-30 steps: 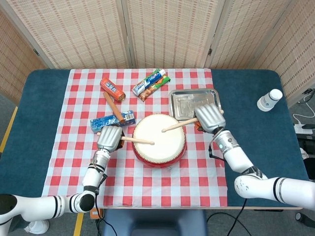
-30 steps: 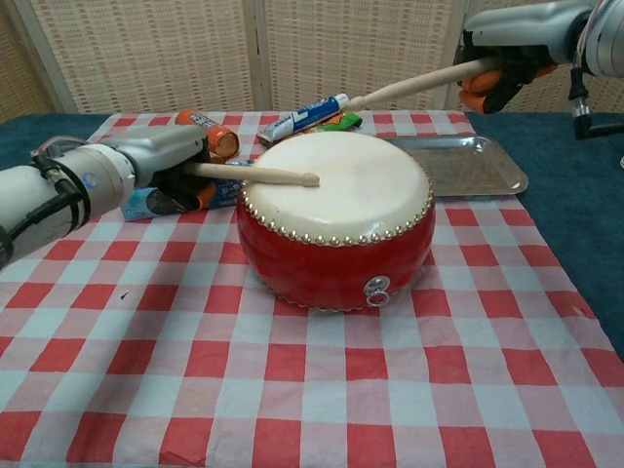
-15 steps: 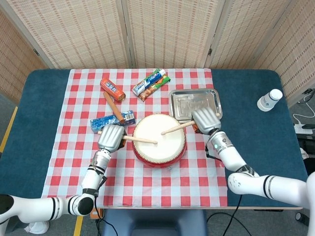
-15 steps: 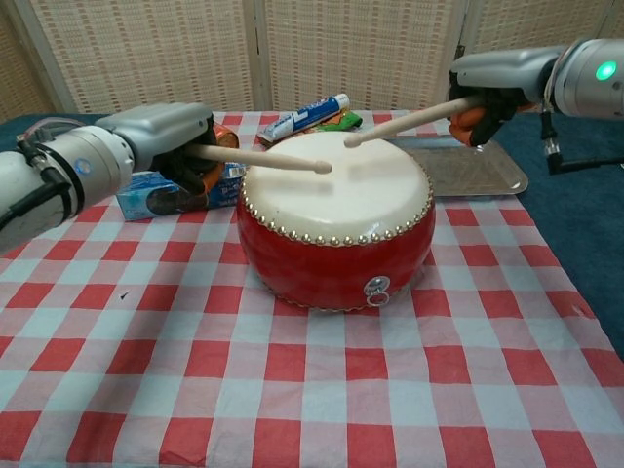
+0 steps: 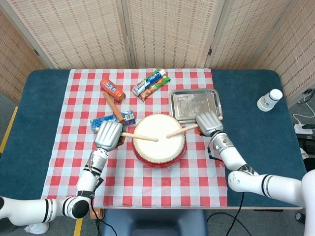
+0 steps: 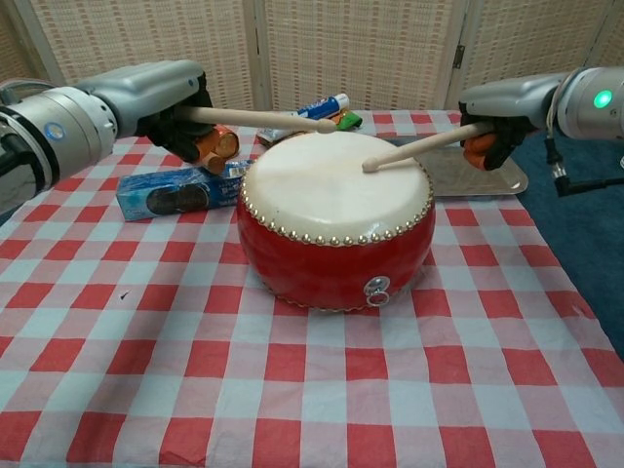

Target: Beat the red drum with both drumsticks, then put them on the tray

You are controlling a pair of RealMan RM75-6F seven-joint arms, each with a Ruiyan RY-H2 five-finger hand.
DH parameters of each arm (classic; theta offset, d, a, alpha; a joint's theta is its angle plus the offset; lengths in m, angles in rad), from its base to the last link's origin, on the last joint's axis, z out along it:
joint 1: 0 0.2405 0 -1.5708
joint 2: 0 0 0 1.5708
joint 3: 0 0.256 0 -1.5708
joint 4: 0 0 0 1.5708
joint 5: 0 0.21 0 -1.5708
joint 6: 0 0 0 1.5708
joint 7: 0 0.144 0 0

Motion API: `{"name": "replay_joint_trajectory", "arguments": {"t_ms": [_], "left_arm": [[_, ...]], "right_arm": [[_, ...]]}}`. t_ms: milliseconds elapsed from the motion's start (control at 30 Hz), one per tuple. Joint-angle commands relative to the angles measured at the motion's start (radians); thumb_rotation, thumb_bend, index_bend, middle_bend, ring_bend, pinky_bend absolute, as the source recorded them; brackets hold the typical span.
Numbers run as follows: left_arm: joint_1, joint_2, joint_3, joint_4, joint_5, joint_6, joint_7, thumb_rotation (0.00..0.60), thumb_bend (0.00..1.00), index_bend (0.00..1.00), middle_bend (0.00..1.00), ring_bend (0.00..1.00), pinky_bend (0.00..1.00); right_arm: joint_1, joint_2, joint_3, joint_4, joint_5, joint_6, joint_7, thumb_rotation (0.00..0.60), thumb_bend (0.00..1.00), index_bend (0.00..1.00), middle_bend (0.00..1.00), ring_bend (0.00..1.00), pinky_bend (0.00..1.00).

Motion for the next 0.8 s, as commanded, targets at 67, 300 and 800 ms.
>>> {"name": "replay_joint_trajectory", "arguments": {"t_ms": [67,300,800], "left_arm": [[-0.003,-0.048,0.015,0.063,-0.049,-0.037,0.000,0.600,0.62,1.00,1.00,0.98,1.00],[0.050,-0.030,0.020,0.051,0.030,0.006,-0.106,0.600,0.62,1.00,1.00,0.98,1.00],[0.120,0.084,0.048,-0.080,0.140,0.048,-0.137,0.600,0.62,1.00,1.00,0.98,1.00]], "right_arm": [[-0.023,0.050,0.051,-0.064,-0.043,0.043,0.074,0.600,0.67,1.00,1.00,1.00,1.00],[-0.062,0.147,0.101,-0.057,-0.031,0.030,0.161,0.600,0.67,1.00,1.00,1.00,1.00],[0.007,-0.151,0.075,0.510,0.132,-0.228,0.137,0.600,0.59,1.00,1.00,0.93,0.94]]}}
